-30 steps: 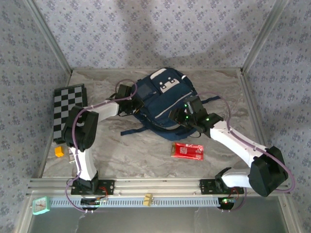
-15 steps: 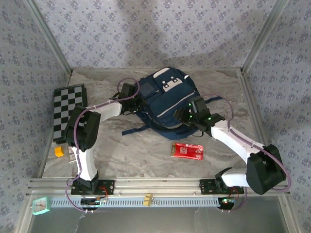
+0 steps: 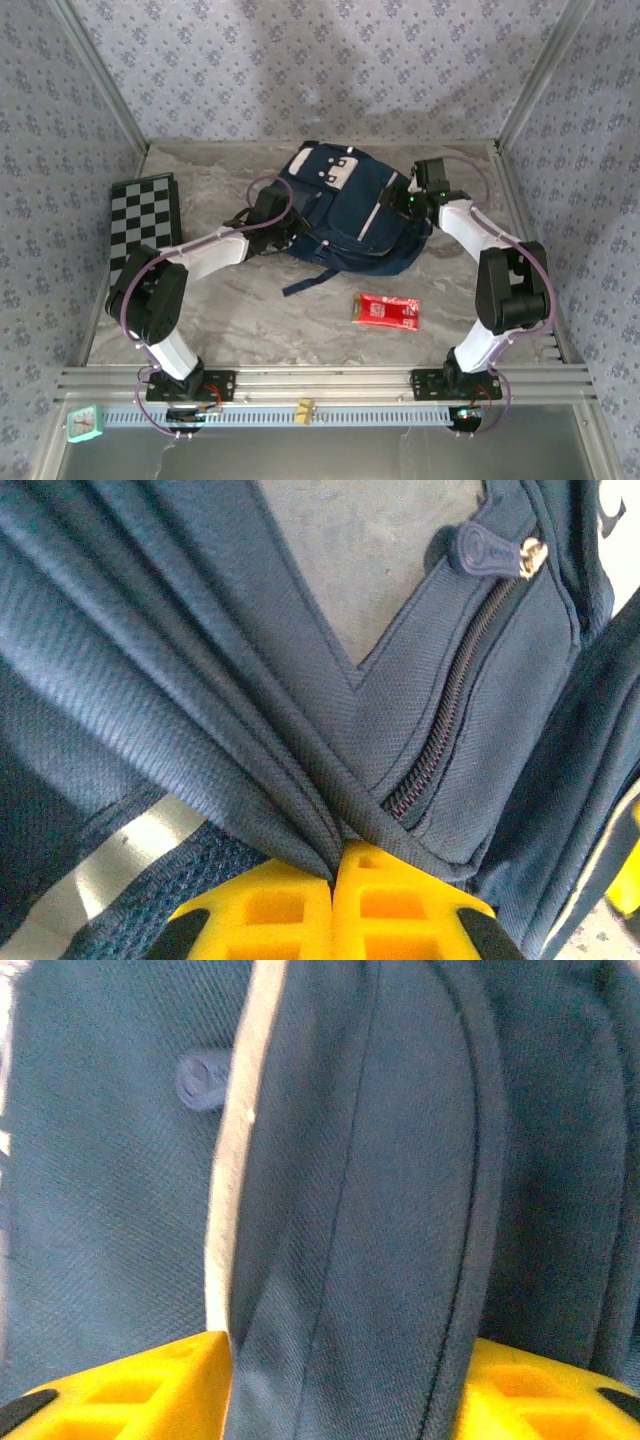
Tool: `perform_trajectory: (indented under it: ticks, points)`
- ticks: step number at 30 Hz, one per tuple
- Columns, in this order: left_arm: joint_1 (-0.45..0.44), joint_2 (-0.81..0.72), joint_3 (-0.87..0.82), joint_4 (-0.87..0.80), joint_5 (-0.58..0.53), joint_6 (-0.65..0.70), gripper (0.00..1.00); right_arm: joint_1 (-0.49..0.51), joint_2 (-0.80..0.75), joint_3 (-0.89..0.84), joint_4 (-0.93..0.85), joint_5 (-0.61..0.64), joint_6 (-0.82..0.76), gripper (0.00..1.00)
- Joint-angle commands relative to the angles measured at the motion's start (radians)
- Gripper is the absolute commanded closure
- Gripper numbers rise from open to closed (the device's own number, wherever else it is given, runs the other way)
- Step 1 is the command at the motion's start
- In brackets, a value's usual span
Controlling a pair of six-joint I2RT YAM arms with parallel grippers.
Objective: Pack the student bag
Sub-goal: Rotate the student bag at the top-center of the table, then zip the student bag at the top-center of the table.
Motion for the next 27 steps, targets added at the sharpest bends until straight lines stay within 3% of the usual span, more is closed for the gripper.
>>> perform_trajectory:
  ticks: [1, 9, 17, 22, 27]
  points:
    - [-0.02, -0.043, 0.041, -0.012, 0.0, -0.013, 1.0, 0.042, -0.064, 0.064, -0.083, 0.038, -0.118, 0.42]
    - [-0.025, -0.058, 0.029, 0.027, 0.005, -0.043, 1.0, 0.328, -0.26, -0.041, -0.371, 0.4, -0.048, 0.33]
    - [-0.032, -0.059, 0.026, 0.027, 0.004, -0.048, 1.0, 0.628, -0.208, -0.023, -0.416, 0.61, 0.182, 0.31]
    - [-0.033, -0.073, 0.022, 0.034, -0.005, -0.05, 1.0, 0.653, -0.072, 0.03, -0.285, 0.549, 0.265, 0.38]
    - [-0.033, -0.078, 0.024, 0.028, -0.008, -0.045, 1.0, 0.682, 0.037, 0.118, -0.229, 0.572, 0.314, 0.45]
